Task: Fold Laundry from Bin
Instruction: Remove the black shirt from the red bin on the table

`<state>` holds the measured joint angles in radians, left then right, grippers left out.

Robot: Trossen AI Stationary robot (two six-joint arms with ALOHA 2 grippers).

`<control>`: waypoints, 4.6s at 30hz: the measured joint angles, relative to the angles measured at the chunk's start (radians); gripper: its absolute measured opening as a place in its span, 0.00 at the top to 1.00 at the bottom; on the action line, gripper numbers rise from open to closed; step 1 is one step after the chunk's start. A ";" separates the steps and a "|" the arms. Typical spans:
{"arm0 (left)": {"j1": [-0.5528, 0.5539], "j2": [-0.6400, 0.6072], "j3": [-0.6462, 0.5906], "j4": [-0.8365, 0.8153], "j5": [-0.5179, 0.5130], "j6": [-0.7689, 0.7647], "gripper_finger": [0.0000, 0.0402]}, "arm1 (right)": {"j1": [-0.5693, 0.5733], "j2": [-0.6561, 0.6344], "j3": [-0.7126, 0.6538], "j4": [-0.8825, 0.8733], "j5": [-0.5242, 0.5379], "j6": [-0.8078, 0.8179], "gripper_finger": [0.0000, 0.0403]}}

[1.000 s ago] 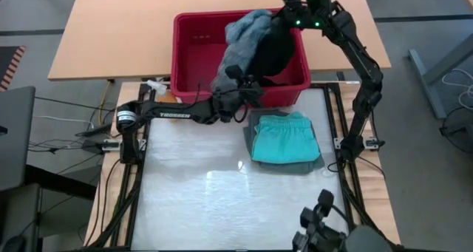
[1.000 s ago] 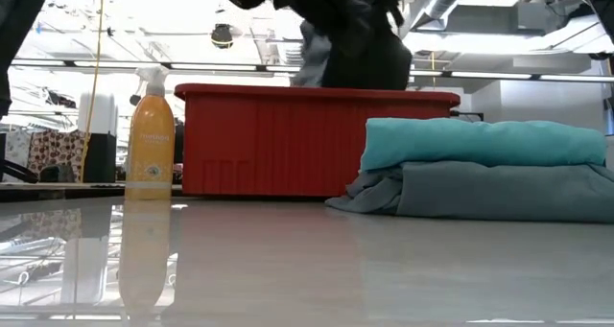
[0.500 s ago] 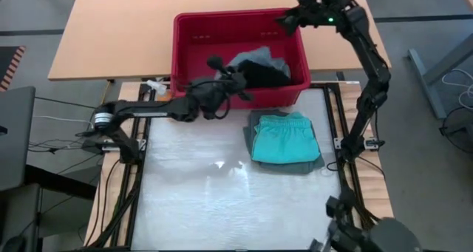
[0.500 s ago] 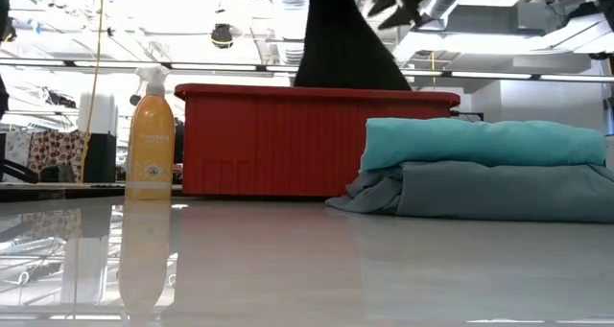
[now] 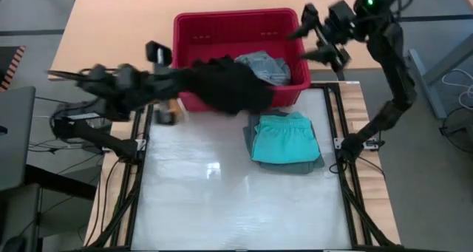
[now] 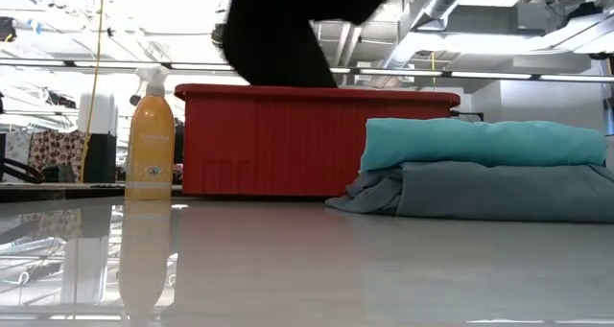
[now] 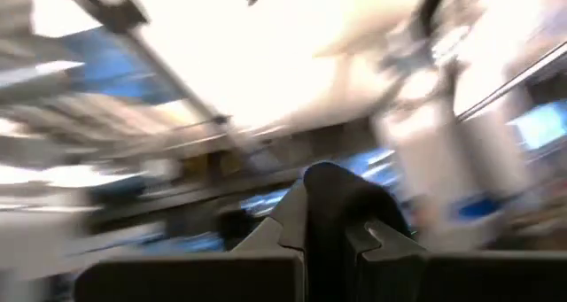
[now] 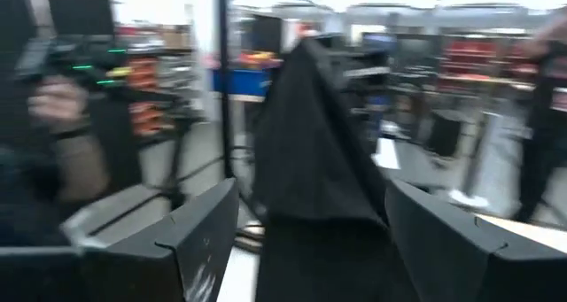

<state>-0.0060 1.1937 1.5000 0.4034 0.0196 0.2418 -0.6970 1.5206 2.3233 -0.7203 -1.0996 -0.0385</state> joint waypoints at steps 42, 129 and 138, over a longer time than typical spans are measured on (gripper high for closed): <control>-0.916 0.010 -0.001 -1.137 -0.652 -0.538 1.00 | 1.230 0.472 -0.089 -0.462 1.361 0.407 0.25; -0.926 -0.159 -0.762 -0.878 -0.460 -1.176 1.00 | 1.376 0.090 -1.370 0.447 1.357 1.117 0.91; -0.874 -0.159 -0.887 -0.610 -0.294 -1.212 0.80 | 1.349 0.170 -1.369 0.510 1.230 1.123 0.91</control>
<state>-0.8799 1.0344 0.6132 -0.2069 -0.2743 -0.9706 0.6523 1.6901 0.9543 -0.2103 0.1300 1.0841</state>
